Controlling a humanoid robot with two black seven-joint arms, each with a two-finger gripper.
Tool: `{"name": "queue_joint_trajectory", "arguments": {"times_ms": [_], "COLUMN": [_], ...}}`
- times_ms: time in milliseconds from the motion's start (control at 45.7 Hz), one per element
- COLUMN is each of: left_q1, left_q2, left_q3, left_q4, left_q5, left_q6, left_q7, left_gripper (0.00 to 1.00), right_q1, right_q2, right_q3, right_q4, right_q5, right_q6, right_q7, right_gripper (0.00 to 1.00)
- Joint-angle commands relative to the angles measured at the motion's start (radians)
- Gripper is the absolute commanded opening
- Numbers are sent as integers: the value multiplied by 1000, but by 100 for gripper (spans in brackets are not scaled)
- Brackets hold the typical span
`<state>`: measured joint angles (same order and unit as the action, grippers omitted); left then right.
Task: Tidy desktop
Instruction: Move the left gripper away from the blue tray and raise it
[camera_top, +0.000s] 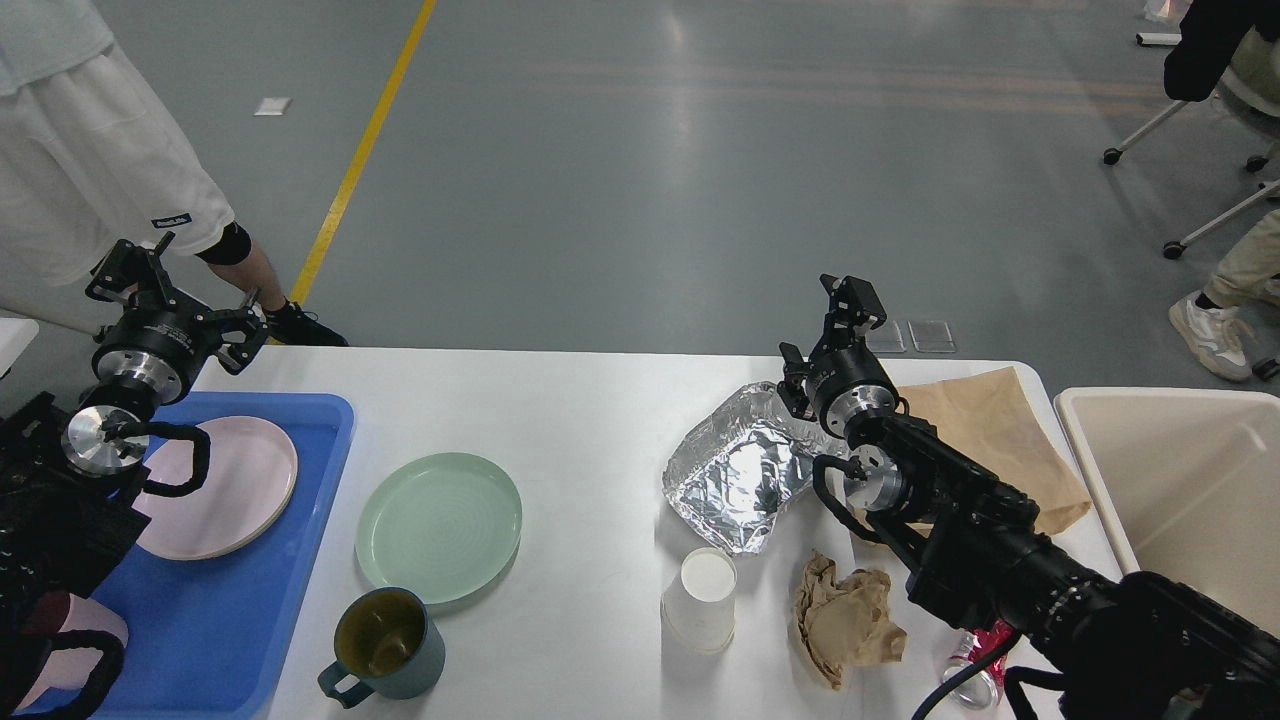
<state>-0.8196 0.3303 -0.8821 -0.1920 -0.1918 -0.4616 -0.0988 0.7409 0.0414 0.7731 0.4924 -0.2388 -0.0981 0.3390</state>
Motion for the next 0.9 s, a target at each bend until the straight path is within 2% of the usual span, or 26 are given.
{"name": "queue_joint_trajectory", "arguments": {"times_ms": [0,306,547,700,787,875], "left_q1": [2,7,7,13,2,-35], "left_q2": [-7,1,-1,36,72,130], "left_q3": [0,0,8,11,78,217], "left_q4": [0,0,-3,-3,-6,-3], "left_q5": [0,-1,0,5,5,5], "left_q6": [3,3,1,-66,-110,-120], "left_q7": [2,-15,-4,2,4,4], "left_gripper": [96,96,96,96,96,96], "right_q1": [0,0,0,0,0,0], "right_q2": [0,0,0,0,0,0], "right_q3": [0,0,0,0,0,0], "right_q4": [0,0,0,0,0,0], "right_q5": [1,0,1,1,1,1], "right_q6": [0,0,1,0,0,0], "right_q7": [0,0,0,0,0,0], "right_gripper": [100,100,100,100,100,100]}}
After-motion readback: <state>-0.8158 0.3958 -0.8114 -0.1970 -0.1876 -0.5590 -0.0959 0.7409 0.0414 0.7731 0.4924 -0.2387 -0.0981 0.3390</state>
